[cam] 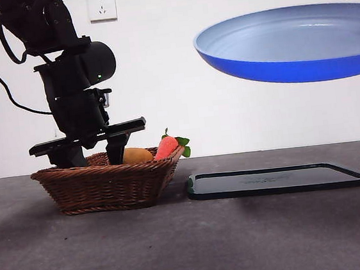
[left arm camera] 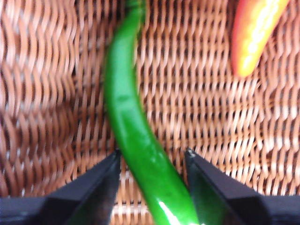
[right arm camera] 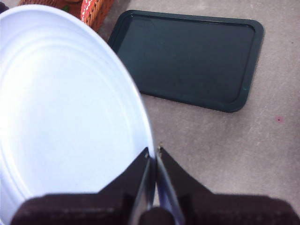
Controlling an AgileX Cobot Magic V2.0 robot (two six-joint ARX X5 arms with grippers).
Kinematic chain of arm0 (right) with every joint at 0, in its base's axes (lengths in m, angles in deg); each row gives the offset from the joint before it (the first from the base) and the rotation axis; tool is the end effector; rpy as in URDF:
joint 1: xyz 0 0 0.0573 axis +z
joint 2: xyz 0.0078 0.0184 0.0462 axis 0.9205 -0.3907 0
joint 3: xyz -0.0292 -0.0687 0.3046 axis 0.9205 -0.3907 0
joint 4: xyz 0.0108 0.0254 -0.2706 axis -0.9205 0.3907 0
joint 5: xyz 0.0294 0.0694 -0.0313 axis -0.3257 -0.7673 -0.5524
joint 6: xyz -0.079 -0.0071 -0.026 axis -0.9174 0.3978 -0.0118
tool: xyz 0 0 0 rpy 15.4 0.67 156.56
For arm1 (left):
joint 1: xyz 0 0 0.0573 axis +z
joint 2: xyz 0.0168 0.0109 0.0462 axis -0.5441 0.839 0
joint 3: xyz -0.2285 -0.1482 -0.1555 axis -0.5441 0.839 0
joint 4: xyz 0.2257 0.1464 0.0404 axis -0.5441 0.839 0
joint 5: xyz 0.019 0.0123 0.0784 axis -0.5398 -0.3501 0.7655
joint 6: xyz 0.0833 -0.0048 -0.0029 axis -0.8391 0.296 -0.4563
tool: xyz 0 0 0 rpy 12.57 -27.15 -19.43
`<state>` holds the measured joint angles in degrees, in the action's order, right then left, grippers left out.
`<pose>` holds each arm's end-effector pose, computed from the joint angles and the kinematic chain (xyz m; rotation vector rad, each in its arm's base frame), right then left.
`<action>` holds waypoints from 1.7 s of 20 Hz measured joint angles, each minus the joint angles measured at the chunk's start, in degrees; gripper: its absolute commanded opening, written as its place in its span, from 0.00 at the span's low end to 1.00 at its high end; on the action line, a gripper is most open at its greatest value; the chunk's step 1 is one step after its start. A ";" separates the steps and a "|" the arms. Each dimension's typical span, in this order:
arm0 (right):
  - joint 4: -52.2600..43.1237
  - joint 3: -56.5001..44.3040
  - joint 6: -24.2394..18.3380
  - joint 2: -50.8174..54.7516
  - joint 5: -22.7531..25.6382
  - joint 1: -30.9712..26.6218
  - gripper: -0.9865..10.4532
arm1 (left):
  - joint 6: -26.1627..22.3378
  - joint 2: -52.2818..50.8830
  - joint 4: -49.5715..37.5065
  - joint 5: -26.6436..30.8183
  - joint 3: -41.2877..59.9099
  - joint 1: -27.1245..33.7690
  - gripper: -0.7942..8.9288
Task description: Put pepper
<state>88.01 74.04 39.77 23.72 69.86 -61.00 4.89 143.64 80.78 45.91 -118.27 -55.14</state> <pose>0.1818 0.0425 0.3189 0.0744 0.8113 0.4264 0.4295 -0.1737 0.1855 -0.1194 1.1757 -0.0933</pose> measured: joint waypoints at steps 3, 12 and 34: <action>0.00 -0.02 0.00 -0.02 0.00 0.00 0.09 | 1.16 0.00 -0.15 0.00 0.00 0.00 0.21; -0.42 -0.02 -0.04 -0.02 0.00 -0.02 0.09 | 4.15 0.00 -0.22 -2.12 -0.11 0.00 0.19; -10.38 0.00 8.48 -22.95 -5.38 0.66 0.09 | -2.58 -19.15 0.72 -20.81 -0.13 -12.57 0.19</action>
<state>77.63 74.04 48.25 0.77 64.48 -60.35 2.31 124.49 81.50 25.10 -118.40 -67.71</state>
